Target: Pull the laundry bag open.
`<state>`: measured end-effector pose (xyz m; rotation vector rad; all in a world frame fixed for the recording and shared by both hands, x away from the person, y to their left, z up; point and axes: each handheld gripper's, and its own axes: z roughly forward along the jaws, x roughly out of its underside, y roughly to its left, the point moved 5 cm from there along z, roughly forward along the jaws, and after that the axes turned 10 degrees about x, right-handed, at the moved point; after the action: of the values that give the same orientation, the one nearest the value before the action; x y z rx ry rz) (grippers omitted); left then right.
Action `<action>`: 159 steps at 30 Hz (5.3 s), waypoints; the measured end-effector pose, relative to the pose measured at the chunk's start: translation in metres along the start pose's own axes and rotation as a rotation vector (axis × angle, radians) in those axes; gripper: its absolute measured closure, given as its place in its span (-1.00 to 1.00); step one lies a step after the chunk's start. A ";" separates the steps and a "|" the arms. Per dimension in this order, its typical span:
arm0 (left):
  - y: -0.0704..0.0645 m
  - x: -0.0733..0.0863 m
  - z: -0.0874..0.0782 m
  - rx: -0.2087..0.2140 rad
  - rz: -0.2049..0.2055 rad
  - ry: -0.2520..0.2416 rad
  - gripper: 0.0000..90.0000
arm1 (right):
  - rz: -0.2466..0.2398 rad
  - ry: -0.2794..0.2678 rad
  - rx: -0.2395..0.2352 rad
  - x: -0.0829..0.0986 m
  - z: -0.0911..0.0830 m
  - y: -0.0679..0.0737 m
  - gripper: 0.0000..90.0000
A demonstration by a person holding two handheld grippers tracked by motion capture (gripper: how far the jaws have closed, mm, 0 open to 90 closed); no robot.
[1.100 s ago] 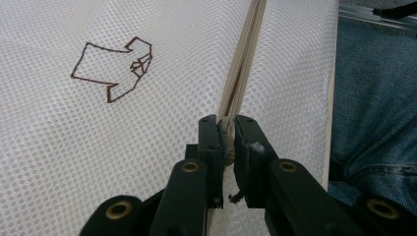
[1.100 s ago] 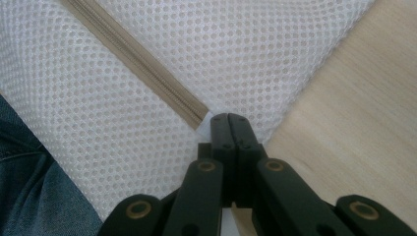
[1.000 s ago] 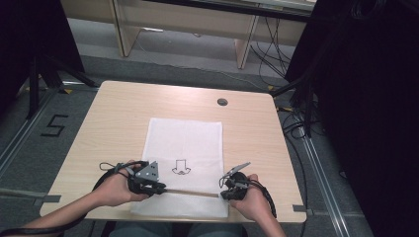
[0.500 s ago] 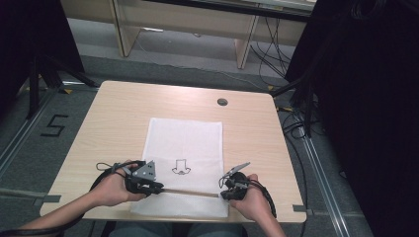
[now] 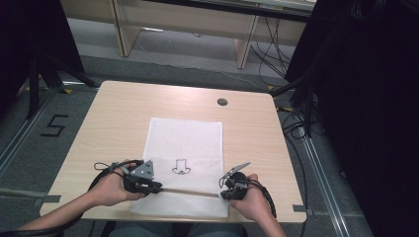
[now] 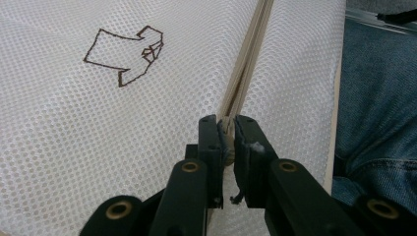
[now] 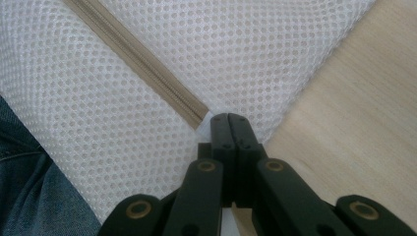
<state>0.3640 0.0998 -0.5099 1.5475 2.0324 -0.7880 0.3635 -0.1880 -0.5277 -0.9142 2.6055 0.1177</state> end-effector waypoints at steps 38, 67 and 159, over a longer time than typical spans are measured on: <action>0.002 0.015 -0.007 0.001 -0.022 0.005 0.82 | -0.032 -0.025 -0.003 -0.001 0.001 -0.001 1.00; 0.004 0.029 -0.018 -0.020 -0.046 0.000 0.83 | 0.006 -0.001 -0.006 0.000 0.000 0.001 1.00; 0.022 0.063 -0.052 -0.133 -0.255 -0.223 0.15 | 0.061 -0.124 0.016 -0.004 -0.015 -0.013 0.57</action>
<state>0.3674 0.1843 -0.5177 1.0894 2.0907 -0.8574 0.3697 -0.1983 -0.5116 -0.7958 2.5161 0.1636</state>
